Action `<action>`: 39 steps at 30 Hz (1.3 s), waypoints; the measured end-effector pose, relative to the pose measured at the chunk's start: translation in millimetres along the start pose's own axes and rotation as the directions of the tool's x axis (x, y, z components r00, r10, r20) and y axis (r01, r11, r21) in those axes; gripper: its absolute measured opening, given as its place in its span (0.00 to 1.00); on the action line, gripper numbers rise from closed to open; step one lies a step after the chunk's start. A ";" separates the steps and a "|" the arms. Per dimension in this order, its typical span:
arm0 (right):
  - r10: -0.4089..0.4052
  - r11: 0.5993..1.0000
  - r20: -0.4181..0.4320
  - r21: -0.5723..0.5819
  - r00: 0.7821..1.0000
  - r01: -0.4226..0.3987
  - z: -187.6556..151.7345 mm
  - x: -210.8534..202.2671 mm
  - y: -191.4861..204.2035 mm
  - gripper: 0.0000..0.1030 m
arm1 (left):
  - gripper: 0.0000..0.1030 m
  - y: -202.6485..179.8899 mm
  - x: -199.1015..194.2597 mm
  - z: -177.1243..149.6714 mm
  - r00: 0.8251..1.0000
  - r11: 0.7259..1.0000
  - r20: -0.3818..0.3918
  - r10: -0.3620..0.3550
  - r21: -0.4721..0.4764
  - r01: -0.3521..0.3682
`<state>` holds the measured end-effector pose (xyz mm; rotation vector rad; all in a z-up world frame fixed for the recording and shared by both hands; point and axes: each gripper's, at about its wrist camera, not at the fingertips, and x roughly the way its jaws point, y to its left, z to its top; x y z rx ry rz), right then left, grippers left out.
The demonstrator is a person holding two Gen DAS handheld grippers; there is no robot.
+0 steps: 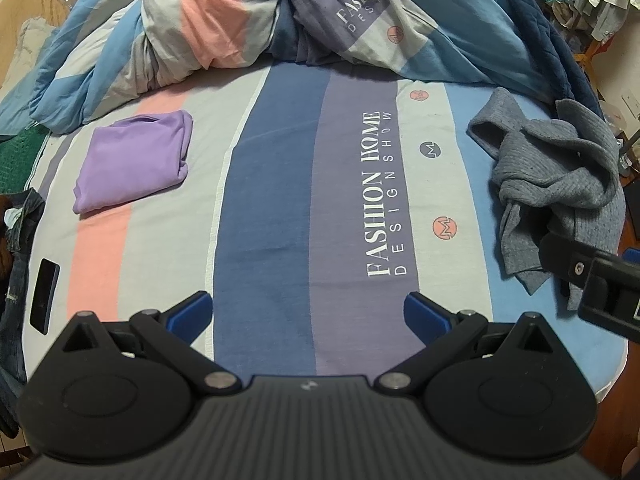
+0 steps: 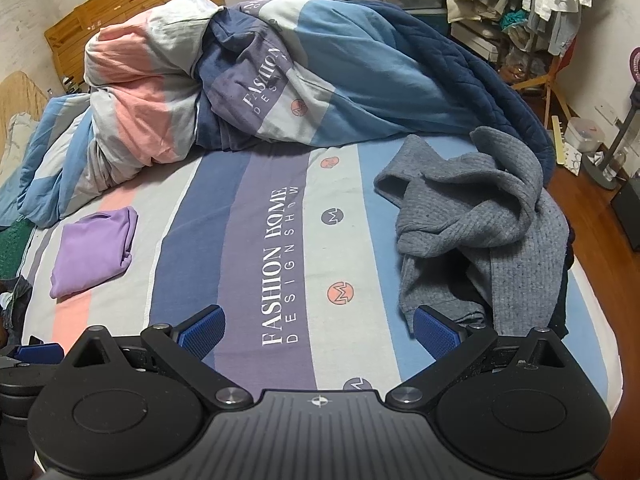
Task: Fold clothes
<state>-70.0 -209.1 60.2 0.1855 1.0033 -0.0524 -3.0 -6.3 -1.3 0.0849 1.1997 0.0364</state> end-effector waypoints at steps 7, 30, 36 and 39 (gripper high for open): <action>-0.007 1.000 -0.001 0.008 1.000 0.007 -0.7 -0.2 -5.1 0.99 | 1.00 -5.0 1.9 0.6 1.000 0.998 0.001 -0.029 0.063 0.029; -0.199 0.980 0.201 0.037 0.959 0.196 -8.6 48.4 -126.1 1.00 | 1.00 -39.4 34.7 -5.2 0.996 0.990 -0.038 -0.081 0.115 0.084; -0.341 0.935 0.257 -0.005 0.904 0.354 24.0 96.8 -161.0 0.97 | 1.00 -68.2 41.2 6.6 0.997 0.982 -0.027 -0.079 0.169 0.082; -0.310 0.948 0.241 0.003 0.920 0.319 38.0 126.2 -175.3 0.85 | 1.00 -74.9 44.3 13.5 0.997 0.982 -0.022 -0.069 0.174 0.072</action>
